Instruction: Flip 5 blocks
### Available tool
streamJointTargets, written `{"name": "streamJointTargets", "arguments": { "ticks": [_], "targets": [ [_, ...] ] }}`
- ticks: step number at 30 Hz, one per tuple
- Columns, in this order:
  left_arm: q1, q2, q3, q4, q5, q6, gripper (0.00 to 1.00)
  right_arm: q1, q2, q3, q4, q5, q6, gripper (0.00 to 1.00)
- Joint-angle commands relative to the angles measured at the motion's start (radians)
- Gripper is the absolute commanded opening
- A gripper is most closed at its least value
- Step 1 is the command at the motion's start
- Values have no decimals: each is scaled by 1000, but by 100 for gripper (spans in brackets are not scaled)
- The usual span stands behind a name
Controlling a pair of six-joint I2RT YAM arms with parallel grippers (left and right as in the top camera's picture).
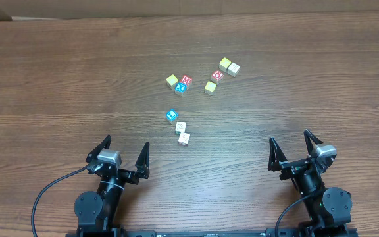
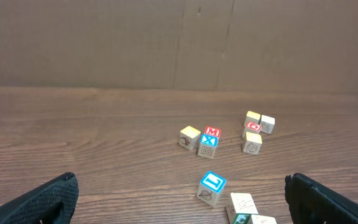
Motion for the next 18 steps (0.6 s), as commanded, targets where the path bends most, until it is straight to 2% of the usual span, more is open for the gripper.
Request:
{"name": "streamJointTargets", "arguments": {
  "ticks": [1, 10, 15, 18],
  "targets": [
    [9, -10, -3, -1, -6, 22, 100, -4, -11, -11, 4, -6, -18, 100],
    [9, -10, 0, 6, 4, -17, 100, -4, -11, -11, 4, -6, -18, 100],
    [9, 26, 55, -105, 1, -20, 100, -4, -11, -11, 4, -6, -18, 100],
    [9, 106, 146, -200, 1, -19, 100, -4, -11, -11, 4, -6, -18, 100]
  ]
}}
